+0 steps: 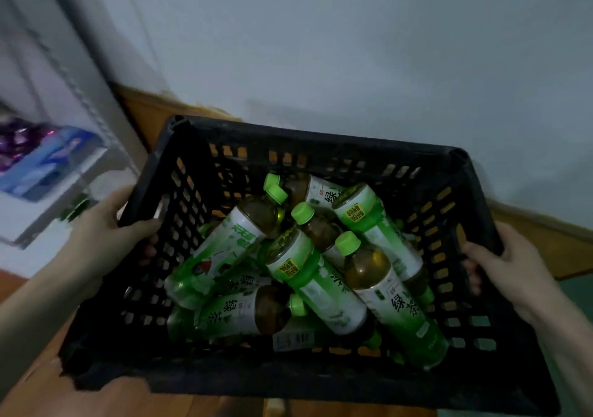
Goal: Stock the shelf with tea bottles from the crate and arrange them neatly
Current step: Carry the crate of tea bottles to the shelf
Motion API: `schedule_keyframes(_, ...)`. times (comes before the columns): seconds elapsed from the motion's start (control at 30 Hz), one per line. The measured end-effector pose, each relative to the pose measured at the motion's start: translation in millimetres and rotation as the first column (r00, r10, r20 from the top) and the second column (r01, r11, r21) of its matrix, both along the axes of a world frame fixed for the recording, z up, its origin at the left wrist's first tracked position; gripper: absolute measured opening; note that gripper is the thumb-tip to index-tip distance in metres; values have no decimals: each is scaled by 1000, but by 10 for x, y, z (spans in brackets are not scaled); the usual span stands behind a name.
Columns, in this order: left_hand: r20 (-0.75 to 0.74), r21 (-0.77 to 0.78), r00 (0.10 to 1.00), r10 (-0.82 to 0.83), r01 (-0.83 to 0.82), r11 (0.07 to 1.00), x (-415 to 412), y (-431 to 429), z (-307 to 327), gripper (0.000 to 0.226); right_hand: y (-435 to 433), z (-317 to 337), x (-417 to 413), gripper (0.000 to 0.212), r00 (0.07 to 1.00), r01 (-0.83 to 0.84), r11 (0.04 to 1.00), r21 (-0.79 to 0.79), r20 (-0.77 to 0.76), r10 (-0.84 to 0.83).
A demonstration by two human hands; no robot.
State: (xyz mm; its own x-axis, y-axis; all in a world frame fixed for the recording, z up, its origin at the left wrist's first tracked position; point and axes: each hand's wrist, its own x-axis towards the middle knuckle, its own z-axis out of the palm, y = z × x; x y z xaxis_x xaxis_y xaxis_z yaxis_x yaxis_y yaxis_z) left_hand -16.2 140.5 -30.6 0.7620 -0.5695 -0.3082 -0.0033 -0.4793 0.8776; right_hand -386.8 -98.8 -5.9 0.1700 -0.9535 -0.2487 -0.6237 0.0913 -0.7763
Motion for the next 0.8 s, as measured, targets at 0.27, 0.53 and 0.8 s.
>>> schedule_keyframes(0.27,-21,18,946,322,-322,947,-707,1757,181,41,699,343,422,20,931,-357,934,8,-78,356)
schedule_keyframes(0.53,-59,103,755,653,-646,756,-1177,3711,21,51,1945,141,1436,21,708,-651,721,236,-155,689)
schedule_keyframes(0.8,-92,144,495,864,-852,503,-1129,5762,-314,49,3796,-253,2622,22,443,-827,480,294,-185,877)
